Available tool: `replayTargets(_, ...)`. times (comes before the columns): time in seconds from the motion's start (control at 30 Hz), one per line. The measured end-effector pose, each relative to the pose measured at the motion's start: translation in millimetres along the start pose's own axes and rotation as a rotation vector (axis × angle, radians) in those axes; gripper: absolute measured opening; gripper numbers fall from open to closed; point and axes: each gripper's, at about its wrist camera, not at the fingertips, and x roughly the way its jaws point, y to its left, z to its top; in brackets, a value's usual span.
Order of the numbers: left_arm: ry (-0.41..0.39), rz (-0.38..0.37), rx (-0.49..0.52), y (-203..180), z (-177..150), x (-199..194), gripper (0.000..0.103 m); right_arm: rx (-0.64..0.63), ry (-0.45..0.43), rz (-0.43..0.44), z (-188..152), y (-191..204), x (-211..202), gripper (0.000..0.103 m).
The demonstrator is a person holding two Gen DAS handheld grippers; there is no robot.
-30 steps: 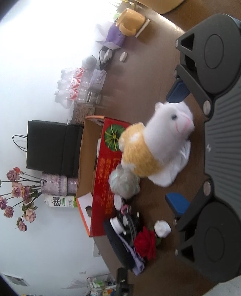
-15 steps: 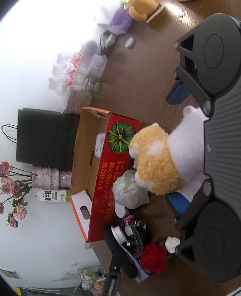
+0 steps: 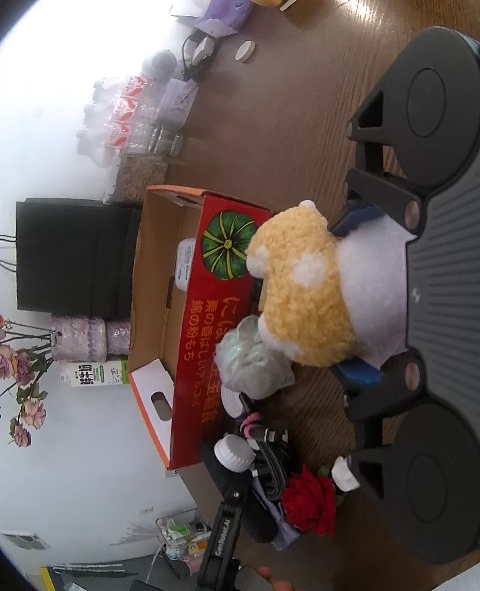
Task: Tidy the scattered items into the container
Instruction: 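Grasp the navy zip pouch with the left tool while the right tool grasps the plush hamster, then carry the pouch and hamster into the cardboard box and open both tools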
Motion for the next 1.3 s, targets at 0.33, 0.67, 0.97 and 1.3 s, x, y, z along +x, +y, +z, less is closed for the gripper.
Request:
replayTargets(0.33,-0.041,0.022,0.012,-1,-3,-11,0.065,-0.001,-0.060,-0.029,1,0,-16,0.065)
replayTargets(0.67,-0.186,0.035,0.059,-17,8,-55,0.064,-0.010,-0.166,-0.059,24,-3,-40,0.065)
replayTargets(0.97,-0.344,0.032,0.064,-56,64,-72,0.065,-0.024,-0.337,-0.058,98,12,-38,0.065)
replayTargets(1.3,-0.429,0.184,0.058,-84,109,-27,0.065,-0.032,-0.331,-0.132,160,47,38,0.065)
